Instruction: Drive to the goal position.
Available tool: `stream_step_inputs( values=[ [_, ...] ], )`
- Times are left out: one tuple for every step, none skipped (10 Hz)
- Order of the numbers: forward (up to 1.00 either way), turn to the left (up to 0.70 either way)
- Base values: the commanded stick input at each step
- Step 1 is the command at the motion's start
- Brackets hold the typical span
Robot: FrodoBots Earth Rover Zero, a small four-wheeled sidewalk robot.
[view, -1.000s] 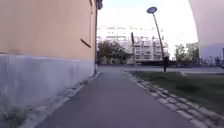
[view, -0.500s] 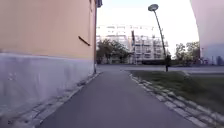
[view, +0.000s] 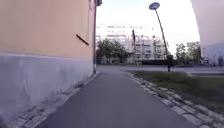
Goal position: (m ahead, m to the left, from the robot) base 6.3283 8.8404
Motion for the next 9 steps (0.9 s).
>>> stream_step_inputs(
  values=[
    [0.5,0.0],
    [0.5,0.0],
    [0.5,0.0],
    [0.5,0.0],
    [0.5,0.0],
    [0.5,0.0],
    [0.5,0.0],
    [0.5,0.0],
    [0.5,0.0]
  ],
)
